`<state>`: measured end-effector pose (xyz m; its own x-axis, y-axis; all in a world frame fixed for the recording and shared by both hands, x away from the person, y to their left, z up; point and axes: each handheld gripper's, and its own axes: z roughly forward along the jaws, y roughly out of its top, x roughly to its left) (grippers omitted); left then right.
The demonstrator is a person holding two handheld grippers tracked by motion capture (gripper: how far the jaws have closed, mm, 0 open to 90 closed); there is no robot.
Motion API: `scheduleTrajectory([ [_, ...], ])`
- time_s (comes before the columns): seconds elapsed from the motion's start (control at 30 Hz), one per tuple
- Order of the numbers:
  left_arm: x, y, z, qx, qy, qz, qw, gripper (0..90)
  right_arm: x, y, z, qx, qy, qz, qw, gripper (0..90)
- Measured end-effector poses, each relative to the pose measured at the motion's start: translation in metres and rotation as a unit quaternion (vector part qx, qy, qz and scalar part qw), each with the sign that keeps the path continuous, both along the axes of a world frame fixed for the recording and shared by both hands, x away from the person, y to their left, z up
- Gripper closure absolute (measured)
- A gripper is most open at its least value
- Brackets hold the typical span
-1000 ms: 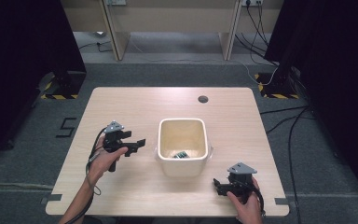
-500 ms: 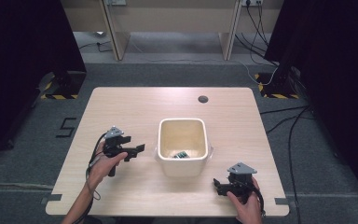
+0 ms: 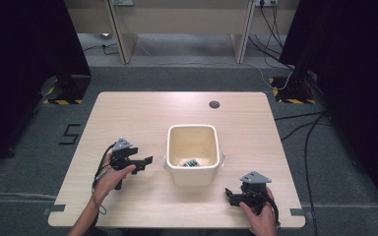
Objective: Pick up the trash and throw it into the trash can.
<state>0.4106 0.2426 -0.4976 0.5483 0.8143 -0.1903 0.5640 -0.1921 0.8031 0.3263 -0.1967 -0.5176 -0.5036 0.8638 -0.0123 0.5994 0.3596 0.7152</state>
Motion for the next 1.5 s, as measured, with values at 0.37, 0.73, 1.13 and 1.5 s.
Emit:
scheduleTrajectory([
  [0.37,-0.007,-0.001,-0.015,0.010,0.013,-0.004,0.9999,18.8,0.000,0.000,0.000,0.000,0.000,0.002,1.0000,9.9],
  [0.73,-0.014,0.001,-0.021,0.030,0.016,-0.002,0.9994,18.8,0.000,0.000,0.000,0.000,0.000,0.002,1.0000,9.9],
  [1.13,-0.021,0.000,-0.025,0.062,0.008,0.003,0.9980,18.5,0.000,0.000,0.000,0.000,0.000,0.003,1.0000,9.9],
  [1.5,-0.030,-0.005,-0.025,0.105,0.002,0.003,0.9945,14.9,0.000,0.000,0.000,0.000,0.000,0.003,1.0000,9.9],
])
